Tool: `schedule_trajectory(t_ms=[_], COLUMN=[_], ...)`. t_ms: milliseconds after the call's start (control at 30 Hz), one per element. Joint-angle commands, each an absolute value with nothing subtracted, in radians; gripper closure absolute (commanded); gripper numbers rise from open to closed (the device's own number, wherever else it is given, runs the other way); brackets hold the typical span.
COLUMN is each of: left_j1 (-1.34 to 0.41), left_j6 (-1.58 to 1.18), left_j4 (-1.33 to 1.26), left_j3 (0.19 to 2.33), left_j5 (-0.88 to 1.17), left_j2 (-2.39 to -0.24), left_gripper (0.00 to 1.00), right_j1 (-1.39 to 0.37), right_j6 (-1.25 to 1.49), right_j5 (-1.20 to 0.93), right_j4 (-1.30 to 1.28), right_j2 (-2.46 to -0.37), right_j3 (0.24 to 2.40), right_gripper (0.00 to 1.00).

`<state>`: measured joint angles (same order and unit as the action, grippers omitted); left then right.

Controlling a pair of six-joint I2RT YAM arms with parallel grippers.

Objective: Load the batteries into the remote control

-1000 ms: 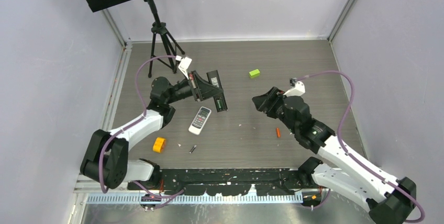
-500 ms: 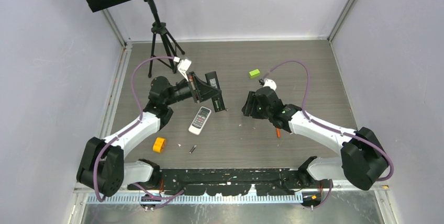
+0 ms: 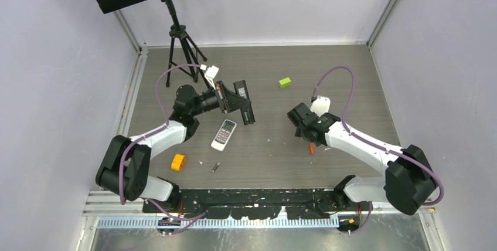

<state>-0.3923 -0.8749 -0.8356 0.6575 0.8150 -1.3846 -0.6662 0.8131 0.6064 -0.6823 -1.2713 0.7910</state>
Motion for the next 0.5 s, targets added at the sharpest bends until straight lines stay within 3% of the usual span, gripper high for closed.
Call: schedule_trajectory(t_ms=[0,267,467], left_j1=[-0.388,-0.388,-0.389], left_j6=[-0.928,-0.948,-0.95], left_j4=[-0.988,-0.983,-0.98], left_j3=[0.673,0.669,0.659], left_j5=[0.821,0.791,0.782], left_j2=[-1.421,-1.439,-1.435], left_gripper=[1.0,1.0,1.0], right_j1=[-0.653,-0.562,-0.547], right_j6=[0.932,0.933,0.912], right_j5=[0.641,0.413,0.367], right_j4=[-0.853,-0.735,-0.699], right_j2=[-1.221,-1.186,-1.189], right_j3=[0.766,0.645,0.618], right_gripper=[0.37,0.62,0.65])
